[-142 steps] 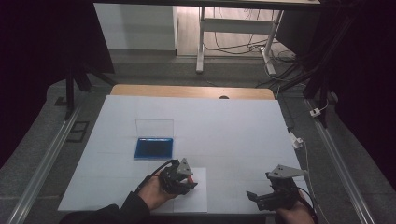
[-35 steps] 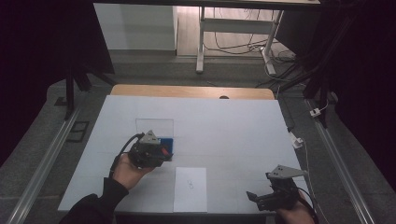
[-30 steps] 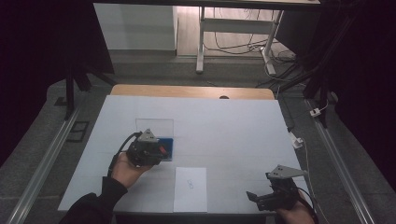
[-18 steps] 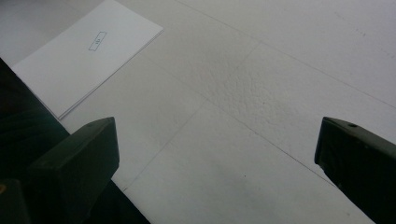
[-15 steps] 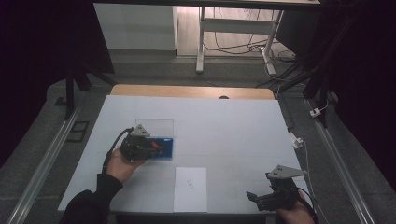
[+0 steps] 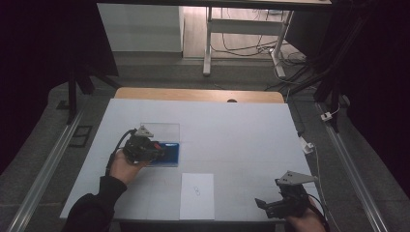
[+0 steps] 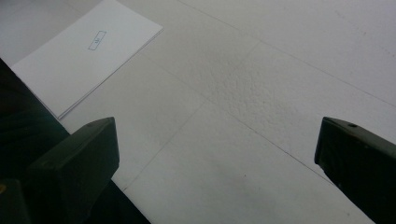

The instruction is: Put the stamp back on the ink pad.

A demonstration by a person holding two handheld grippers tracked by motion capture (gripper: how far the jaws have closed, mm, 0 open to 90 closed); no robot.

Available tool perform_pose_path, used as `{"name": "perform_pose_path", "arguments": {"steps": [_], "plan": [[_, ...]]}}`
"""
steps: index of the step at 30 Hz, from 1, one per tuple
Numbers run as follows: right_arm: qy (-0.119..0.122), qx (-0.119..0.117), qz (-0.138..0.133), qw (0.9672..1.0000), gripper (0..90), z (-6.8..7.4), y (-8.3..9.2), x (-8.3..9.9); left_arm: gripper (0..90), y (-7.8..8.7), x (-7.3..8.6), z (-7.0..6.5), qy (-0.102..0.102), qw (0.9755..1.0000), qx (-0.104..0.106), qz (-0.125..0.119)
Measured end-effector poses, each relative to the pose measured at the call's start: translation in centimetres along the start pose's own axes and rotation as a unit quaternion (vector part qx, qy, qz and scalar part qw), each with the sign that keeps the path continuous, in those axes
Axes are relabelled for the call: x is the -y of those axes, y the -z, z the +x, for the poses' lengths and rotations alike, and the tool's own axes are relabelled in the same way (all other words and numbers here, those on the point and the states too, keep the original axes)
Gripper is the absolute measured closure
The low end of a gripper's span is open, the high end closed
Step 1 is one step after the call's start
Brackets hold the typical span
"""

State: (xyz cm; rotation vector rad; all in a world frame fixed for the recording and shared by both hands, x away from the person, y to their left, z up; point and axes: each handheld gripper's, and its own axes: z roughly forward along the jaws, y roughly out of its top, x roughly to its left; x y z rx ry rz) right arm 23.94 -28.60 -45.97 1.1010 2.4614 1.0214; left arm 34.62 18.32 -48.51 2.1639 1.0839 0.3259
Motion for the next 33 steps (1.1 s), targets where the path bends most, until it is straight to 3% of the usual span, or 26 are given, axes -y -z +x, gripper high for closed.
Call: {"name": "perform_pose_path", "arguments": {"steps": [13,27,33], "plan": [[0.0,0.0,0.001,1.0,0.2,0.0,0.0,0.0,58.1,-1.2,0.1,1.0,0.017,0.9997,-0.013,0.015],[0.001,0.0,0.001,1.0,0.3,0.0,0.0,0.0,57.9,-2.3,0.1,0.7,0.002,0.9989,-0.028,0.038],[0.003,0.0,0.001,1.0,0.3,0.0,0.0,0.0,57.7,-2.3,0.1,0.8,0.01,0.999,-0.024,0.035]]}}
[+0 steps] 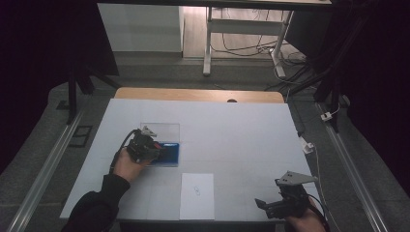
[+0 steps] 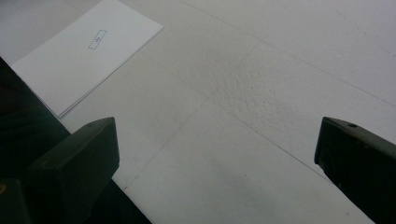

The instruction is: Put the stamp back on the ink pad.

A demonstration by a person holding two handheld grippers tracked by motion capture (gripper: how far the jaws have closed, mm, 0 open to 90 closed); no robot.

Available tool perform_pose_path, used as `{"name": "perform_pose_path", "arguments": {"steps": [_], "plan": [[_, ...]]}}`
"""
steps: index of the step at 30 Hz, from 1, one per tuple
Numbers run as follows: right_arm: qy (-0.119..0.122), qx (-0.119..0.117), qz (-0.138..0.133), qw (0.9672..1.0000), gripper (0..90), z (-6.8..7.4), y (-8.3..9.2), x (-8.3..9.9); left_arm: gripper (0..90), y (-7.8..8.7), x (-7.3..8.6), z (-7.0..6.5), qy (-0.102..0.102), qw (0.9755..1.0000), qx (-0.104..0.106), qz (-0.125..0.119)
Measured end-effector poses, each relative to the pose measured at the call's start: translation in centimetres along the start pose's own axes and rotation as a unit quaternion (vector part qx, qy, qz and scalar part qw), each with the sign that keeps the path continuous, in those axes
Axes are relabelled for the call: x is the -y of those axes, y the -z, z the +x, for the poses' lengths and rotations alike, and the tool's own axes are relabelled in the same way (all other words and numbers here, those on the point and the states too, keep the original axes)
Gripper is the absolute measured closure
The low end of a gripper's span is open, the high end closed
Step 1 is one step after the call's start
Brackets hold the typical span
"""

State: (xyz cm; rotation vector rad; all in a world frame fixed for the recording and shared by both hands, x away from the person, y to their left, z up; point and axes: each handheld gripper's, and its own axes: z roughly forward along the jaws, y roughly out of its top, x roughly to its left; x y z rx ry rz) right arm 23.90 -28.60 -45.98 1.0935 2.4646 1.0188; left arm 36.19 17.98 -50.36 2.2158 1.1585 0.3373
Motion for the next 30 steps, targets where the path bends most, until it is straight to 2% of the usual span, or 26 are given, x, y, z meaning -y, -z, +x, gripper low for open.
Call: {"name": "perform_pose_path", "arguments": {"steps": [4,9,14,17,20,26,30], "plan": [[-0.002,0.0,-0.001,1.0,0.3,0.0,0.0,0.0,55.7,0.0,0.1,0.1,0.004,1.0,0.007,0.001],[-0.002,0.0,-0.002,1.0,0.3,0.0,0.1,0.0,43.4,0.3,0.0,0.2,0.017,0.9996,0.016,-0.016],[-0.002,0.0,-0.002,1.0,0.3,0.0,0.1,0.0,33.6,1.2,-0.1,0.4,0.036,0.998,0.03,-0.043],[-0.001,0.0,-0.002,1.0,0.3,0.0,0.1,0.0,25.7,1.5,0.0,0.3,0.045,0.9971,0.036,-0.049],[0.0,-0.001,-0.002,1.0,0.3,0.0,0.1,0.0,22.8,1.7,0.2,0.2,0.032,0.998,0.034,-0.043],[0.001,-0.001,-0.002,1.0,0.3,0.0,0.1,0.0,16.5,2.5,0.4,0.0,0.04,0.9963,0.051,-0.058],[0.002,0.0,-0.002,1.0,0.3,0.0,0.1,0.0,12.2,2.6,0.5,-0.1,0.038,0.9969,0.044,-0.052]]}}
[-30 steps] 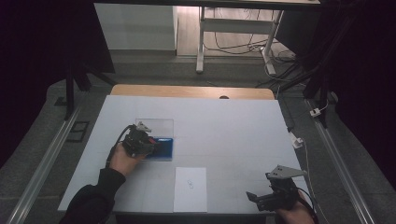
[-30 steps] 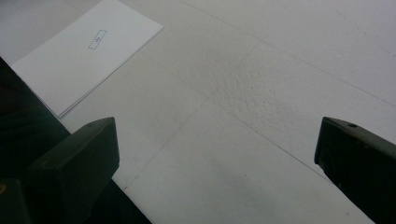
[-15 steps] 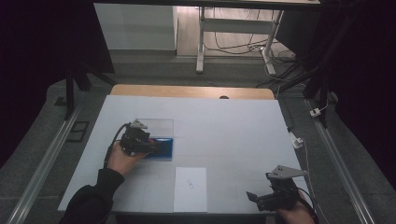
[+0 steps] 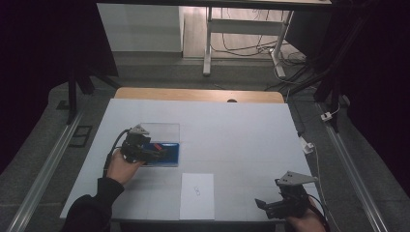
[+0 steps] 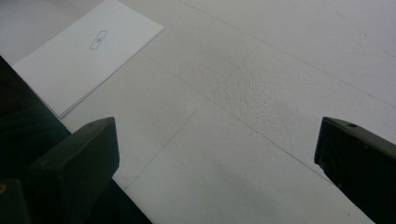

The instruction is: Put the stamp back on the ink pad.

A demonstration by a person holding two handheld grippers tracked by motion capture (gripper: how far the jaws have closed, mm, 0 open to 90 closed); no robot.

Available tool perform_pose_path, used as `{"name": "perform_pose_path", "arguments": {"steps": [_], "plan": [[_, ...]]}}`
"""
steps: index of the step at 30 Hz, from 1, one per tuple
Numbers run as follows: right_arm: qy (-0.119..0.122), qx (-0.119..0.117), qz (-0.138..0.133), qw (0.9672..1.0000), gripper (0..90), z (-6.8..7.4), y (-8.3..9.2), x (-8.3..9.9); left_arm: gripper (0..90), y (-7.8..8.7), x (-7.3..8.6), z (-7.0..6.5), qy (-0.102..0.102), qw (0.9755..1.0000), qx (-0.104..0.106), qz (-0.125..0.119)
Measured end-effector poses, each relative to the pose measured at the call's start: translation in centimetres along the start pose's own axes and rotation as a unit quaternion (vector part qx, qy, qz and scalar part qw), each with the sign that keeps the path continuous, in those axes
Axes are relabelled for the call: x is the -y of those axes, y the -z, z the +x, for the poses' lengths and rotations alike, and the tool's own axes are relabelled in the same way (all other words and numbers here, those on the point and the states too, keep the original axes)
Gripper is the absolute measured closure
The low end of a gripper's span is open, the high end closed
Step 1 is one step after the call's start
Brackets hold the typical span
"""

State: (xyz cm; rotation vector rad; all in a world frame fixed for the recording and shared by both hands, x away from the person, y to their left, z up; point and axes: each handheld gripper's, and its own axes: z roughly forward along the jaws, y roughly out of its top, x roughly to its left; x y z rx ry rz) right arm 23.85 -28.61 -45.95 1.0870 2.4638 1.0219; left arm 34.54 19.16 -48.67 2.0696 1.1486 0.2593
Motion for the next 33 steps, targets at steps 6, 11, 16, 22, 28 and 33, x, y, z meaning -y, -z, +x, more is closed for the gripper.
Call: {"name": "perform_pose_path", "arguments": {"steps": [6,11,16,22,28,33], "plan": [[-0.002,0.0,0.0,1.0,0.3,0.0,0.0,0.0,6.0,0.4,0.2,-0.1,-0.002,1.0,0.007,-0.004],[-0.002,0.001,-0.001,1.0,0.3,0.0,0.0,0.0,2.7,0.9,0.4,-0.2,-0.001,0.9998,0.019,-0.011],[-0.002,0.001,-0.001,1.0,0.3,0.0,0.0,0.0,0.0,1.7,0.7,-0.4,-0.003,0.9995,0.029,-0.014],[-0.006,0.001,0.0,1.0,0.3,0.0,0.0,0.0,0.0,2.8,1.1,-0.6,-0.001,0.9989,0.042,-0.022],[-0.006,0.0,-0.001,1.0,0.3,-0.1,0.1,0.0,0.0,3.9,1.9,-1.1,-0.003,0.9986,0.044,-0.029],[-0.007,0.0,-0.002,1.0,0.3,-0.1,0.1,0.0,0.0,5.0,2.6,-1.3,0.005,0.9981,0.049,-0.036]]}}
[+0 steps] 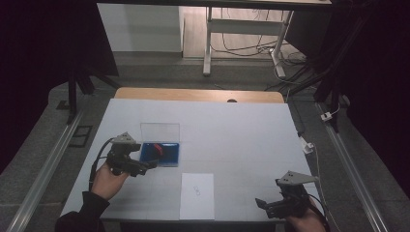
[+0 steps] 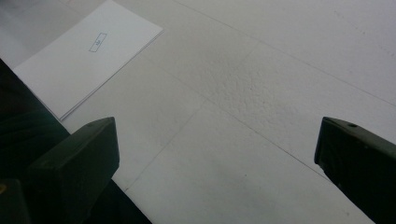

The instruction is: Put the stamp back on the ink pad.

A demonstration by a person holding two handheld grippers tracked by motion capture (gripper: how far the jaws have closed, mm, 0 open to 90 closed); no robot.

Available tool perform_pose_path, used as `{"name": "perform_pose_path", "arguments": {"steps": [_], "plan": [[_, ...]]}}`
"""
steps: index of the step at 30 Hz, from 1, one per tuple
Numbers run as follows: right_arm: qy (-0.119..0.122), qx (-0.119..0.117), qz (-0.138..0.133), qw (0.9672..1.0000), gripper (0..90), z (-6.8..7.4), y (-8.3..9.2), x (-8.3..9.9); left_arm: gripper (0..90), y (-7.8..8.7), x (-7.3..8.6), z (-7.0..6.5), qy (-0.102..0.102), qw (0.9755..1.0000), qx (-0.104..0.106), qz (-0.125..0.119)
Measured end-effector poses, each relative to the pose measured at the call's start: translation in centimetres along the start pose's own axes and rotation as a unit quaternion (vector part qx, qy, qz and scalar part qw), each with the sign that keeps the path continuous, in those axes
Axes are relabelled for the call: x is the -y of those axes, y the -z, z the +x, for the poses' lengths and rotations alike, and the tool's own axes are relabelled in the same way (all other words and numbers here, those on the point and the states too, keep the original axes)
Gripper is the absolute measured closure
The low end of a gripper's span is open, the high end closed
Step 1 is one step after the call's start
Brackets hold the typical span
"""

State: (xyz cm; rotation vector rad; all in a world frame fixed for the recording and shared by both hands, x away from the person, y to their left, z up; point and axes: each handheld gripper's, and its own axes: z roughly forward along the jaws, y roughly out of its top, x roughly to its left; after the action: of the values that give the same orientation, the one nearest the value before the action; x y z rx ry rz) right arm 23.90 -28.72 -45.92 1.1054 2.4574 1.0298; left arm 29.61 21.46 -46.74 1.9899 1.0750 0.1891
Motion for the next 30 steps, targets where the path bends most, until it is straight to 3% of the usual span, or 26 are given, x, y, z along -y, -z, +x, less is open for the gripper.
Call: {"name": "perform_pose_path", "arguments": {"steps": [19,30], "plan": [[-0.003,0.0,-0.001,1.0,0.3,-0.1,0.0,0.0,0.0,5.0,4.2,-1.1,0.026,0.9992,-0.001,-0.03],[-0.005,0.0,-0.002,1.0,0.3,-0.1,0.0,0.0,0.0,7.2,6.5,-1.6,0.04,0.9986,-0.007,-0.035]]}}
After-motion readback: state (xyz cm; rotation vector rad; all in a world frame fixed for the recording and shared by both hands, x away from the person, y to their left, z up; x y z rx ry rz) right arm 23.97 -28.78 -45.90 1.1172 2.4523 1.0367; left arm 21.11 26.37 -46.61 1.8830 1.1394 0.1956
